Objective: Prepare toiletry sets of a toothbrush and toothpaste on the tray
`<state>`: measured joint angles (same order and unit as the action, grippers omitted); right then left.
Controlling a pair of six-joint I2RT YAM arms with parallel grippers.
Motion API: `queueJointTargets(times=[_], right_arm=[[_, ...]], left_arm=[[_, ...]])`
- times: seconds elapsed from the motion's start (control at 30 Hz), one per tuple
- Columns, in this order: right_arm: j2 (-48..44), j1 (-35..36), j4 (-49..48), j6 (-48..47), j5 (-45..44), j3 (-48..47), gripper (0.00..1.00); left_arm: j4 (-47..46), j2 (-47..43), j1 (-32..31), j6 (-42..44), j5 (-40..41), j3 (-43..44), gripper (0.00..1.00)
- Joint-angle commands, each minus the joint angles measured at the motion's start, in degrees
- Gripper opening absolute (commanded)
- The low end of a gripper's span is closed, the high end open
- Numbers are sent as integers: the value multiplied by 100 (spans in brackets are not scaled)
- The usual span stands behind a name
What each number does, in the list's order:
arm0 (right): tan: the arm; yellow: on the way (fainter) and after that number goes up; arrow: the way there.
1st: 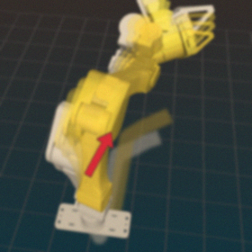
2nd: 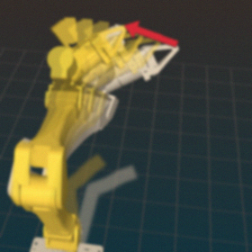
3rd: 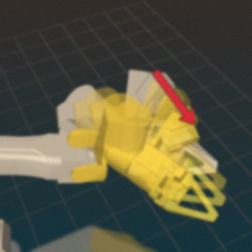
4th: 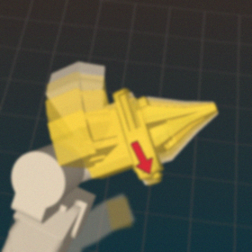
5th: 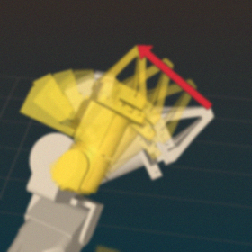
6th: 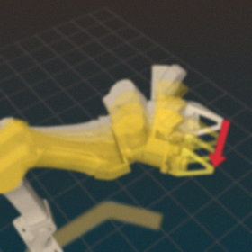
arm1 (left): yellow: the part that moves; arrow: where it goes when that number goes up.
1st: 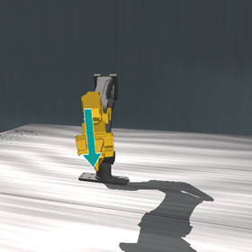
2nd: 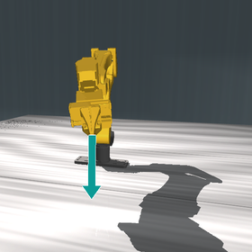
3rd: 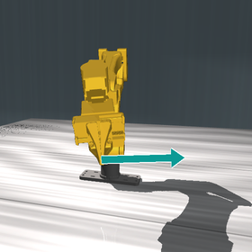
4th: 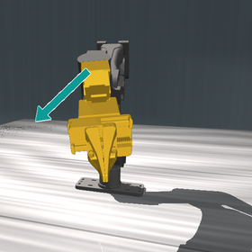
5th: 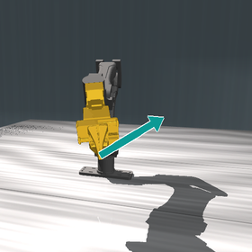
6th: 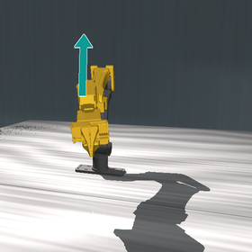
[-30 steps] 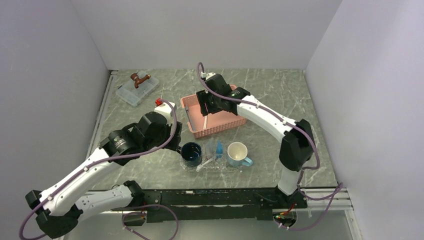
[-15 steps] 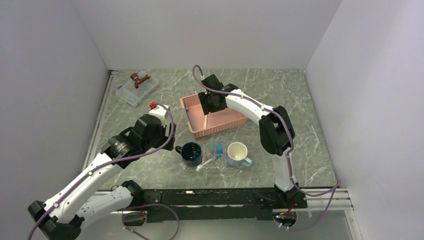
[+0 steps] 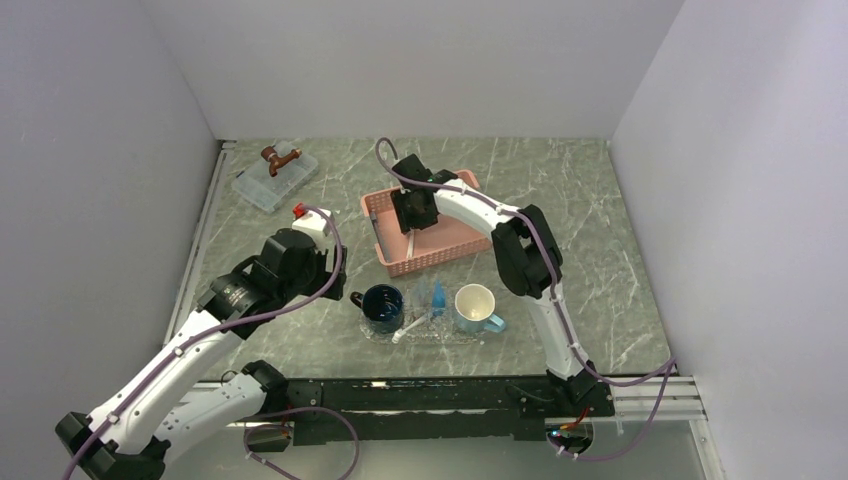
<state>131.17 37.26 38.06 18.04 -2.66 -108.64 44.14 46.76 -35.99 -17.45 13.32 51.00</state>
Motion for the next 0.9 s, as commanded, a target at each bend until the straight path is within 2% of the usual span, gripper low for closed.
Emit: queueJointTargets(times=[0.0,0.37,0.57,0.7,0.87], right_arm=[[135,-23,126,162,-78,-390,47],[506,-8,280,121,-377,-544,30],[619,-1,450,44,-557,-725,14],[542,-9,402,41,-601,-714,0],[344,-10,337,64,-533,-684,0]], left_arm=[[-192,-29,76,102,-192,-22,86],[-256,-43,293,105,-584,-55,86],[-283,-78,394,119,-714,-75,86],[-291,-101,427,128,-733,-77,86],[-292,-95,442,127,-749,-84,86]])
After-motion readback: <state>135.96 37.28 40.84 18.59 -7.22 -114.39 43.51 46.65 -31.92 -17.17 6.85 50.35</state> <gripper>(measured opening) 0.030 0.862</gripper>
